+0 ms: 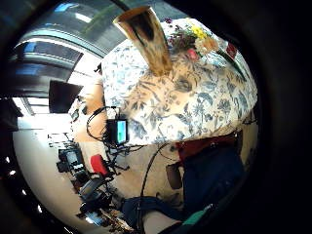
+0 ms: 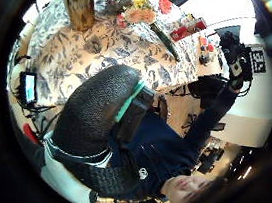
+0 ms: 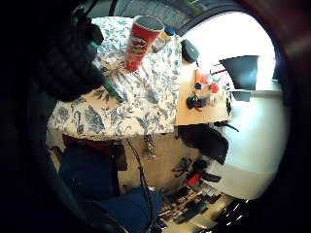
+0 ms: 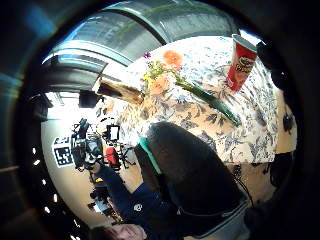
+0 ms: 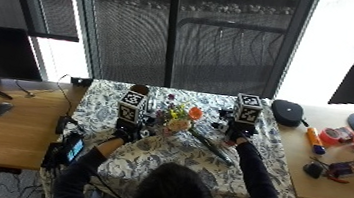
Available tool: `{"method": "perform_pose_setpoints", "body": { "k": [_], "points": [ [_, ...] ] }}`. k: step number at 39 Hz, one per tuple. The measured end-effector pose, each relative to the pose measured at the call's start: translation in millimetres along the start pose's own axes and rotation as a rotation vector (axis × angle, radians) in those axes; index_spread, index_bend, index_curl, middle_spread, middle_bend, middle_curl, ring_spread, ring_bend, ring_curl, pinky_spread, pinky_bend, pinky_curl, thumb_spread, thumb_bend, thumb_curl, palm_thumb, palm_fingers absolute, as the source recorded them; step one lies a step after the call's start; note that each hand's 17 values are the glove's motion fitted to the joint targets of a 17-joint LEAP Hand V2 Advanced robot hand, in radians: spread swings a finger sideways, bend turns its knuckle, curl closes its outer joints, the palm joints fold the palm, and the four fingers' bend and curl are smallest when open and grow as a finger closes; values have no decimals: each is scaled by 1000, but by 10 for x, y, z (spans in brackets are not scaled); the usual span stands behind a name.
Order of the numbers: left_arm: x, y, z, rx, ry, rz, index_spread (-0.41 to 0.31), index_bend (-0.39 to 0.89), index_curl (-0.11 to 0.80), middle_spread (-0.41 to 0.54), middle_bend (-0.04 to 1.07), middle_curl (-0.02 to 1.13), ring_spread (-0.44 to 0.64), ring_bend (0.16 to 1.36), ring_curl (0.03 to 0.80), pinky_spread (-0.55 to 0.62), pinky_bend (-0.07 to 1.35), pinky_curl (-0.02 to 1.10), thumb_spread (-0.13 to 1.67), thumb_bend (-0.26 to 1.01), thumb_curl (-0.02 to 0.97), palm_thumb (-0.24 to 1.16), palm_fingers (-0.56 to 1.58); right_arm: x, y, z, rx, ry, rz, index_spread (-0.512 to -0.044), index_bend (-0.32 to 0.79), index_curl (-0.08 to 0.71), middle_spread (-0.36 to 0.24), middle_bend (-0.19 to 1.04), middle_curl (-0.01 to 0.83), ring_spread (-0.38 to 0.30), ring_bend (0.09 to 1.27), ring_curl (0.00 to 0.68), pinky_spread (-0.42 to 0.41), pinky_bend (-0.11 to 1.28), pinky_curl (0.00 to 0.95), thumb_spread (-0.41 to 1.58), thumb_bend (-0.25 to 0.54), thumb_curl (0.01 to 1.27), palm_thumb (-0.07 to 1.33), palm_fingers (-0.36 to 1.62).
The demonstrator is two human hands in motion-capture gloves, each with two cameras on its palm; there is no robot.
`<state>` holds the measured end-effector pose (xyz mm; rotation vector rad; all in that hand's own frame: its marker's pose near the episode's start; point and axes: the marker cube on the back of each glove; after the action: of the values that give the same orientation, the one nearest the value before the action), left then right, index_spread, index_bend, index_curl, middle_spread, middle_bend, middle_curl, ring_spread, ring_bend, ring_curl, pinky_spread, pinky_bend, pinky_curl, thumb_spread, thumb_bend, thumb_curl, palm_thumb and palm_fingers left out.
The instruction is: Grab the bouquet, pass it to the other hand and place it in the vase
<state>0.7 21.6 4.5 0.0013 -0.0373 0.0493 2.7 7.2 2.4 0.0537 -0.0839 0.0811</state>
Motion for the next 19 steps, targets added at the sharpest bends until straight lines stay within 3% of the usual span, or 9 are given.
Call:
{"method": "perform_pose_setpoints", "body": {
  "k": [7, 12, 15, 19],
  "points": [
    [28, 48, 0, 30, -5, 21, -22, 147, 309, 214, 162, 260, 363, 504, 252, 417, 282, 288, 1084, -32, 242, 113, 167, 316, -502, 386, 26, -117, 76, -191, 71, 97, 43, 352, 322, -36, 783, 333, 119, 620, 321, 1116, -9, 248, 257, 535],
    [25, 104, -15, 38, 14, 23, -18, 124, 297, 229, 165, 262, 376, 536, 262, 422, 310, 303, 1060, -35, 246, 80, 120, 495, -868, 872, -37, -151, 93, -178, 86, 112, 38, 337, 331, -48, 765, 340, 105, 608, 329, 1116, -17, 258, 267, 547],
    [-22, 59, 42, 30, 7, 20, -12, 86, 275, 248, 160, 262, 382, 571, 273, 426, 346, 318, 1048, -33, 249, 69, 67, 435, -958, 1066, -49, -229, -6, -175, 90, 120, 36, 323, 335, -53, 752, 342, 108, 599, 333, 1114, -16, 264, 278, 536],
    [-51, 69, 76, -1, -6, 1, -10, 86, 255, 272, 167, 261, 403, 595, 281, 432, 393, 334, 1032, -33, 254, 51, -4, 199, -778, 1152, -125, -390, -223, -173, 77, 121, 37, 285, 334, -52, 744, 347, 109, 613, 342, 1111, -16, 271, 288, 500]
  ]
}}
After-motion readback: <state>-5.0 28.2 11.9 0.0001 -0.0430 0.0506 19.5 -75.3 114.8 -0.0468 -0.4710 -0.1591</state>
